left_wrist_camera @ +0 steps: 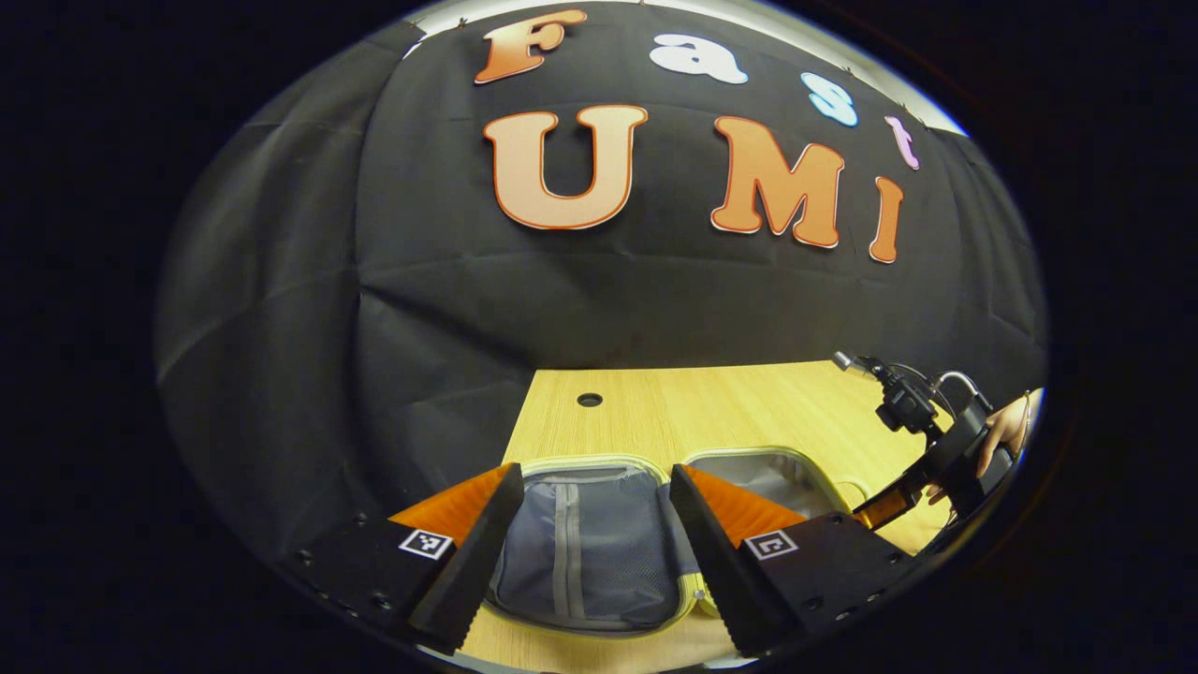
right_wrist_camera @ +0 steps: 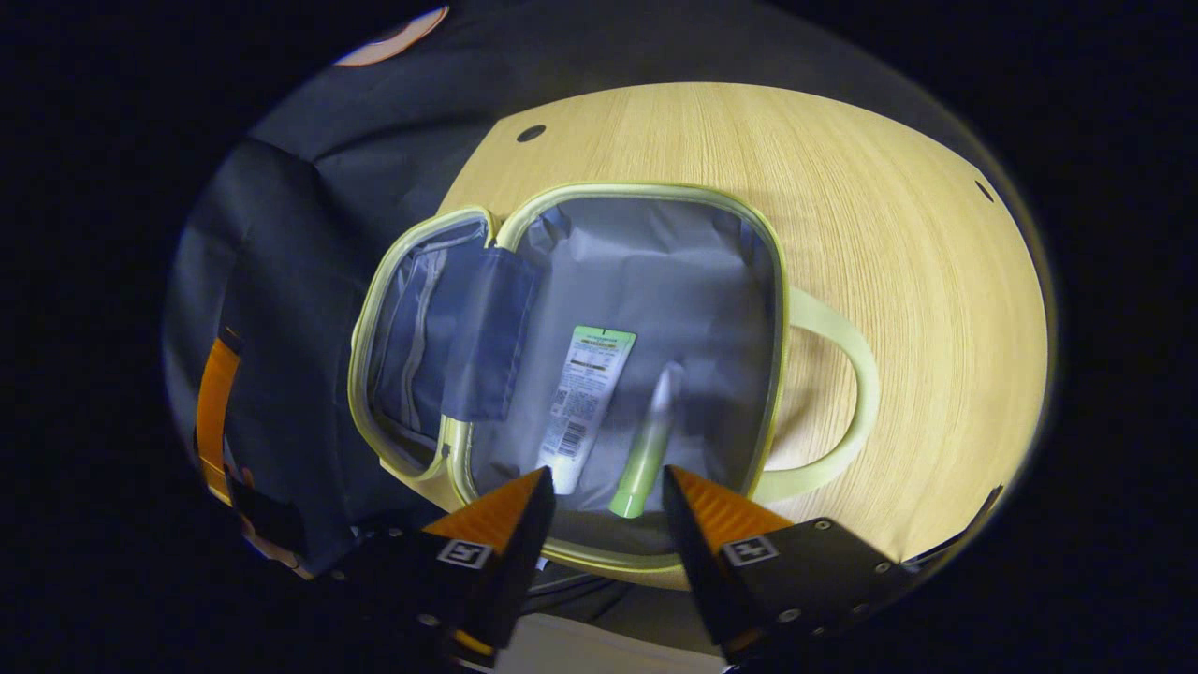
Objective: First open the suitcase, pack the skin care products into it, and then close the suitcase.
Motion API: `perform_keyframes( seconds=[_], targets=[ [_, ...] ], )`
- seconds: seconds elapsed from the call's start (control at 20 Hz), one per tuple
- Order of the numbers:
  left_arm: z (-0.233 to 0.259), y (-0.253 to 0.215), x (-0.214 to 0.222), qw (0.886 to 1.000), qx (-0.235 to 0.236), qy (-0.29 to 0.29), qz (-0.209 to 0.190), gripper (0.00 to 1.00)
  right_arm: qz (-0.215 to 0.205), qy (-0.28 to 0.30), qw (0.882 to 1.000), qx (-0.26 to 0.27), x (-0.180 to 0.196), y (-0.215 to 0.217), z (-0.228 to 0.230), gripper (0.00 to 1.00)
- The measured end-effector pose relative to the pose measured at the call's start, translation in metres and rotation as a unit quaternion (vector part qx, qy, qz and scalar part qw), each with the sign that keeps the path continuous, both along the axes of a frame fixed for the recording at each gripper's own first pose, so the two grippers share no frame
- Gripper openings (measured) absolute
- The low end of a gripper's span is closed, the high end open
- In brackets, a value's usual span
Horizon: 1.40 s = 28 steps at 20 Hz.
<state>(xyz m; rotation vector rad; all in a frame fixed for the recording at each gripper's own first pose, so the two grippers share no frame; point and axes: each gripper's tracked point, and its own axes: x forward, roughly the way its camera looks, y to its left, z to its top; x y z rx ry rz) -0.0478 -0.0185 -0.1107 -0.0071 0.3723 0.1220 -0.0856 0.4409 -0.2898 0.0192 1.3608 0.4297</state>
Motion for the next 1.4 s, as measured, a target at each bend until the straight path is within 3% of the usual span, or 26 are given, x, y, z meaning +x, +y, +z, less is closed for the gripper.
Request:
perform_keyframes(
  seconds=[0.1,0.3,0.6,0.8,1.05,1.2,1.3,1.4],
  targets=[
    [-0.012,0.013,-0.003,1.0,-0.024,0.013,0.015,0.97,-0.01,-0.017,1.0,0.015,0.011,0.003,0.007,0.95],
    [-0.057,0.066,-0.009,0.993,-0.087,0.05,0.063,0.97,-0.024,-0.04,0.996,0.072,0.021,0.022,0.022,0.95],
    [-0.124,0.18,-0.014,0.968,-0.17,0.094,0.158,0.98,-0.029,-0.042,0.996,0.071,0.023,0.021,0.024,0.96],
    [-0.176,0.213,-0.008,0.941,-0.276,0.114,0.16,0.98,-0.041,-0.034,0.995,0.079,0.025,0.025,0.027,0.96],
    [-0.219,0.207,0.012,0.892,-0.418,0.12,0.122,0.98,-0.06,-0.024,0.995,0.075,0.031,0.023,0.027,0.96],
    [-0.248,0.208,0.016,0.889,-0.415,0.15,0.121,0.95,-0.065,-0.017,0.995,0.071,0.031,0.02,0.024,0.96],
    [-0.254,0.197,0.029,0.878,-0.44,0.148,0.116,0.54,-0.067,-0.018,0.995,0.069,0.032,0.018,0.025,0.96],
    [-0.243,0.196,0.024,0.883,-0.429,0.152,0.111,0.14,-0.071,-0.027,0.995,0.065,0.037,0.014,0.025,0.96]
  ],
)
